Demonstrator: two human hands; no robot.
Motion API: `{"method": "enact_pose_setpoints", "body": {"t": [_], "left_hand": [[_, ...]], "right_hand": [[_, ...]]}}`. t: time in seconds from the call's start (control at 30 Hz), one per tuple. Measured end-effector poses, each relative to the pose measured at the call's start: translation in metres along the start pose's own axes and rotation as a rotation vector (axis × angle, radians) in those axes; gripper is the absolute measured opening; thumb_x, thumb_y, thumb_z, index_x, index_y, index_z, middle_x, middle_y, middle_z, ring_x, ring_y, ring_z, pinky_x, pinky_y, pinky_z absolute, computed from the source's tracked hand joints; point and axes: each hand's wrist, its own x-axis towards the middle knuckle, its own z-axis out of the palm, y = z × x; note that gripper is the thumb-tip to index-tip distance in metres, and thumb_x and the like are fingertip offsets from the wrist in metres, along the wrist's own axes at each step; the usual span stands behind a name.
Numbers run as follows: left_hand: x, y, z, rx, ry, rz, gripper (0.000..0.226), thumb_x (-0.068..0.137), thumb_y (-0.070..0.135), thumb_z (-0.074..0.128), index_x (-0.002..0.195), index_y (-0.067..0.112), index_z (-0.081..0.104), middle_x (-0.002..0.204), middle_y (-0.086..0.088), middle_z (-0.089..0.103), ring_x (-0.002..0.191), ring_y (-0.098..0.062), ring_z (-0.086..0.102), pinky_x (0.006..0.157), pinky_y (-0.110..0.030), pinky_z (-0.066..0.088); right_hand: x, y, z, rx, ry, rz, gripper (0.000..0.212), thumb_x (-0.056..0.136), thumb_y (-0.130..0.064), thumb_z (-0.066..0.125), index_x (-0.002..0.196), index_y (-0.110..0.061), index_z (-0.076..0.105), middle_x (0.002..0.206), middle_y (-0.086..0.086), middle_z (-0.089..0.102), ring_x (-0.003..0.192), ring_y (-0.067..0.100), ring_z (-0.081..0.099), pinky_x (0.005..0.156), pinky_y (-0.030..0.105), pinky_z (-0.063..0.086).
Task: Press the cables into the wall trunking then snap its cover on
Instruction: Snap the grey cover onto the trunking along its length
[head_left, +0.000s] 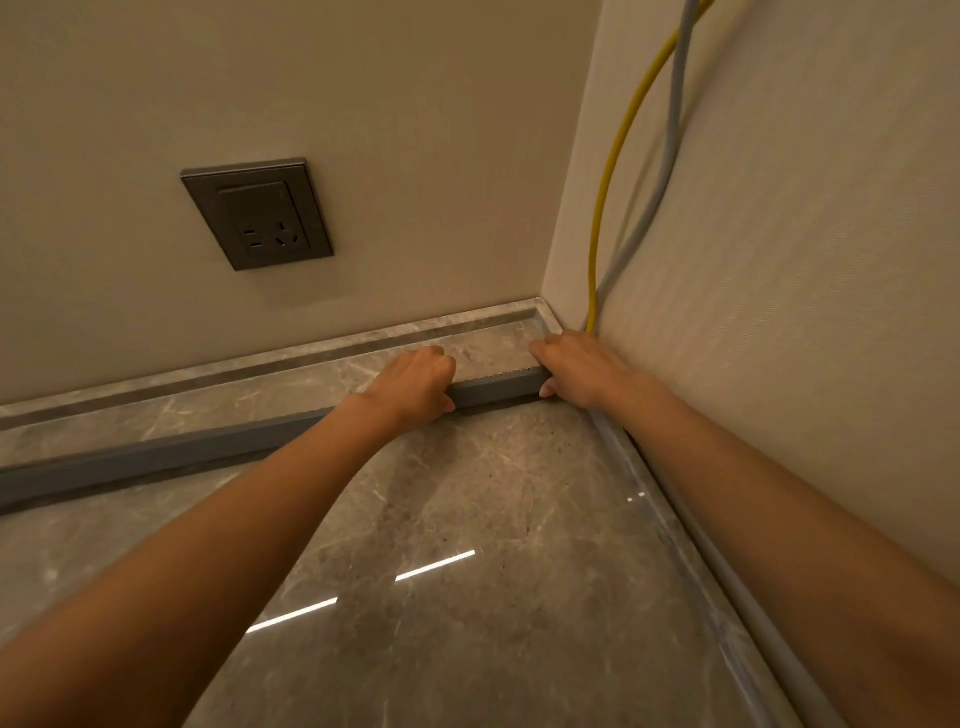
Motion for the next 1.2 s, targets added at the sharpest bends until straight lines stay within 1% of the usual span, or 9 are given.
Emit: {"method": "enact_pose_setpoints", "body": {"t": [0.27,0.4,0.5,0.63,0.73,0.83,0.93,1.07,1.2], "left_hand": [[-0.008,0.007,0.001,0.024,0.006,0.015,0.036,0.090,0.016,0.059,0.118,0.001,0.044,0.122,-0.018,0.055,0.109,-0.034,0.054,0.086,-0.039,0.044],[-0.009,0.013,-0.001,0.227,0.024,0.071,0.025,0.091,0.014,0.051,0.113,0.002,0.055,0.118,-0.015,0.061,0.105,-0.031,0.058,0.086,-0.036,0.043],[-0.007,0.018,-0.001,0.301,0.054,0.098,0.022,0.089,0.010,0.050,0.106,0.003,0.061,0.111,-0.013,0.066,0.102,-0.029,0.059,0.087,-0.035,0.042],[0.001,0.021,0.003,0.090,0.030,0.013,0.038,0.090,0.022,0.058,0.122,0.003,0.049,0.125,-0.015,0.053,0.114,-0.031,0.053,0.090,-0.038,0.045],[0.008,0.028,0.010,0.000,-0.056,-0.002,0.035,0.093,0.022,0.052,0.122,0.002,0.051,0.126,-0.017,0.052,0.113,-0.033,0.054,0.089,-0.040,0.046],[0.010,0.034,0.015,0.013,-0.036,0.009,0.032,0.094,0.017,0.050,0.121,0.000,0.053,0.126,-0.018,0.052,0.113,-0.034,0.053,0.090,-0.041,0.045],[0.008,0.036,0.020,0.104,0.014,0.040,0.030,0.095,0.013,0.047,0.121,-0.001,0.051,0.125,-0.018,0.052,0.112,-0.033,0.053,0.090,-0.039,0.045],[0.007,0.038,0.027,0.192,0.016,0.064,0.031,0.096,0.011,0.042,0.123,-0.002,0.047,0.125,-0.020,0.050,0.114,-0.034,0.050,0.093,-0.040,0.045],[0.009,0.034,0.022,0.118,-0.006,0.048,0.033,0.095,0.015,0.046,0.124,-0.001,0.046,0.126,-0.019,0.050,0.114,-0.033,0.050,0.093,-0.040,0.043]], "right_hand": [[-0.007,-0.002,0.004,0.034,-0.025,0.057,0.048,0.083,-0.025,0.066,0.119,-0.006,0.042,0.119,0.021,0.059,0.111,0.036,0.053,0.087,0.041,0.044],[-0.006,-0.001,0.006,-0.015,-0.043,-0.017,0.046,0.083,-0.029,0.065,0.123,-0.010,0.051,0.124,0.013,0.058,0.115,0.031,0.051,0.095,0.040,0.040],[-0.005,0.001,0.010,0.006,-0.045,-0.022,0.041,0.081,-0.030,0.066,0.115,-0.008,0.059,0.118,0.012,0.060,0.109,0.029,0.053,0.092,0.038,0.041],[-0.004,0.002,0.015,0.089,-0.038,0.000,0.033,0.082,-0.022,0.067,0.109,-0.004,0.061,0.114,0.015,0.061,0.106,0.031,0.056,0.087,0.038,0.045],[-0.004,0.003,0.019,0.116,-0.043,-0.003,0.032,0.082,-0.021,0.065,0.108,-0.004,0.061,0.115,0.015,0.060,0.106,0.031,0.055,0.088,0.039,0.044],[-0.003,0.004,0.020,0.116,-0.032,-0.008,0.032,0.082,-0.021,0.066,0.108,-0.004,0.061,0.115,0.015,0.060,0.106,0.031,0.055,0.088,0.038,0.044],[-0.003,0.003,0.022,0.091,-0.024,-0.022,0.031,0.082,-0.020,0.065,0.109,-0.003,0.060,0.115,0.016,0.060,0.106,0.032,0.055,0.089,0.039,0.044],[-0.004,0.003,0.023,0.052,-0.017,-0.034,0.032,0.084,-0.019,0.063,0.111,-0.002,0.059,0.118,0.017,0.058,0.109,0.032,0.053,0.091,0.041,0.043],[-0.002,0.003,0.021,0.048,-0.027,-0.035,0.035,0.085,-0.020,0.063,0.113,-0.001,0.058,0.119,0.017,0.055,0.110,0.032,0.051,0.090,0.040,0.043]]}}
